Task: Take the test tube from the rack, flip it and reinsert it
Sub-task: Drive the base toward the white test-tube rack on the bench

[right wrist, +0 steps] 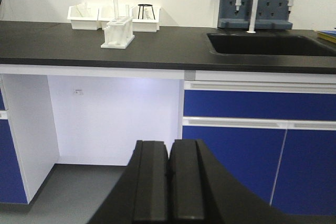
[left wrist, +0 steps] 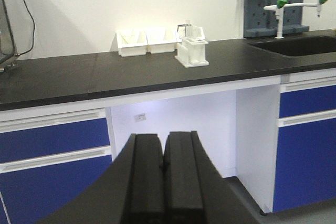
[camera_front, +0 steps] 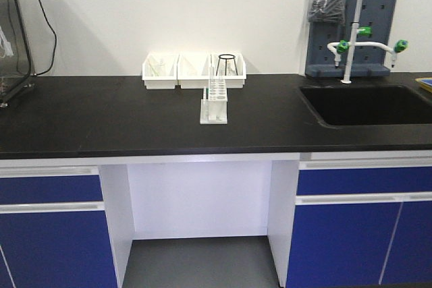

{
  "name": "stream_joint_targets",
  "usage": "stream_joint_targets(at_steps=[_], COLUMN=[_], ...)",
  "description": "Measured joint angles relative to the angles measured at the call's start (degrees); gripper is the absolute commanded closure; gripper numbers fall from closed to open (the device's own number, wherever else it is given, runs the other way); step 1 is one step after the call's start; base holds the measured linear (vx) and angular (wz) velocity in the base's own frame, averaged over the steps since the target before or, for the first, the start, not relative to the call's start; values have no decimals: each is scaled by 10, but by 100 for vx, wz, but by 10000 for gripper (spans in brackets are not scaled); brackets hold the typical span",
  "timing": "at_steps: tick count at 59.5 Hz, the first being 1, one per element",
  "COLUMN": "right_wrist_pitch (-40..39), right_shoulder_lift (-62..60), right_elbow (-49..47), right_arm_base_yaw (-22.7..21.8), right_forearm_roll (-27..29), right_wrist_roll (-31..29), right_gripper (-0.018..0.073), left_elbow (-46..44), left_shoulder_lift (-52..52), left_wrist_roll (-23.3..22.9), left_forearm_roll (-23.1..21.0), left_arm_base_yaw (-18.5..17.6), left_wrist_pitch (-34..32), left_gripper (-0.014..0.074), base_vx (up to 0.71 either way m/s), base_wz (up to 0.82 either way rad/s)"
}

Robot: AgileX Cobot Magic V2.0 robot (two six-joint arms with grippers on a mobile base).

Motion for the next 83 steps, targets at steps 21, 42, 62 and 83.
stream_joint_targets(at_steps=[21, 42, 62, 83], right_wrist_pitch=[0, 0, 0, 0], right_shoulder_lift=[0, 0, 0, 0], right_elbow=[0, 0, 0, 0], right_arm_base_yaw=[0, 0, 0, 0], right_forearm_roll=[0, 0, 0, 0], right_wrist_roll=[0, 0, 0, 0], right_gripper=[570, 570, 570, 570], left_elbow=[0, 0, 0, 0], left_shoulder_lift=[0, 0, 0, 0], left_wrist_roll=[0, 0, 0, 0], left_forearm_roll=[0, 0, 0, 0], left_arm_base_yaw=[0, 0, 0, 0], left_wrist_pitch=[0, 0, 0, 0], left_gripper=[602, 602, 602, 602], base_vx=[41, 44, 44, 41], base_wz=[4, 2, -2, -1])
